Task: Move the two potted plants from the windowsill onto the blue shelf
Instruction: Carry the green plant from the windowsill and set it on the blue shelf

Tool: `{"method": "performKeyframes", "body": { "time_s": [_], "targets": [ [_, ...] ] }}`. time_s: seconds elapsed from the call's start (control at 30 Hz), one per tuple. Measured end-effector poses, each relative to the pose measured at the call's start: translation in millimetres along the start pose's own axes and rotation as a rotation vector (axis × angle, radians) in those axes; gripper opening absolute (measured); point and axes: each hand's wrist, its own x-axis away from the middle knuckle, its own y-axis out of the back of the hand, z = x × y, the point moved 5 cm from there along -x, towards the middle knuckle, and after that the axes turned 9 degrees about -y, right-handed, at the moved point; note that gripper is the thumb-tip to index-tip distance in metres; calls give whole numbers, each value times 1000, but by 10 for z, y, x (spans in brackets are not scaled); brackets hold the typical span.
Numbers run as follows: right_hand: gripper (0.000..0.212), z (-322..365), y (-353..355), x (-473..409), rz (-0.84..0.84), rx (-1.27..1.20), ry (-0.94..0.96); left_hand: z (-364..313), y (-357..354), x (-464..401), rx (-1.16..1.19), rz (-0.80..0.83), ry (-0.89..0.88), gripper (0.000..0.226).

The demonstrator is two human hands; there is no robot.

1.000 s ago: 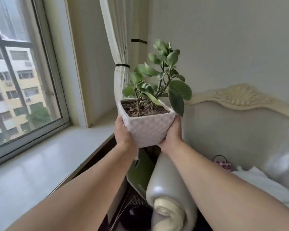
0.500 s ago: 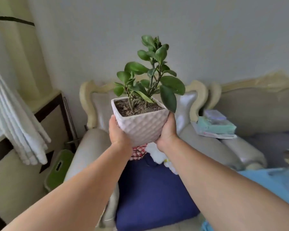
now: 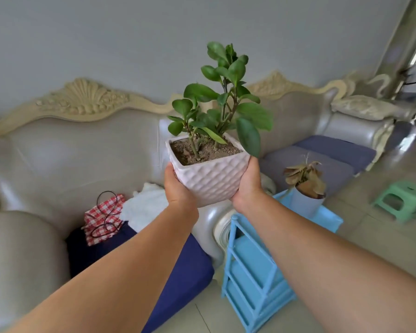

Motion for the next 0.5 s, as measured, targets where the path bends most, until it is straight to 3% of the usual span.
{"method": "performKeyframes", "body": {
  "time_s": [0.13, 0.23, 0.37, 0.5],
  "targets": [
    [61, 230, 492, -249, -67, -51, 66, 476, -419, -114, 19, 98, 52, 37],
    [73, 366, 869, -448, -101, -47, 67, 875, -683, -182, 32, 135, 89, 38],
    [82, 492, 1347, -708, -150, -48, 38, 1401, -895, -270, -12, 116, 111, 37],
    [75, 515, 1750, -1024, -115, -26, -17, 1885, -1010, -374, -17, 52, 96, 40]
  ]
}}
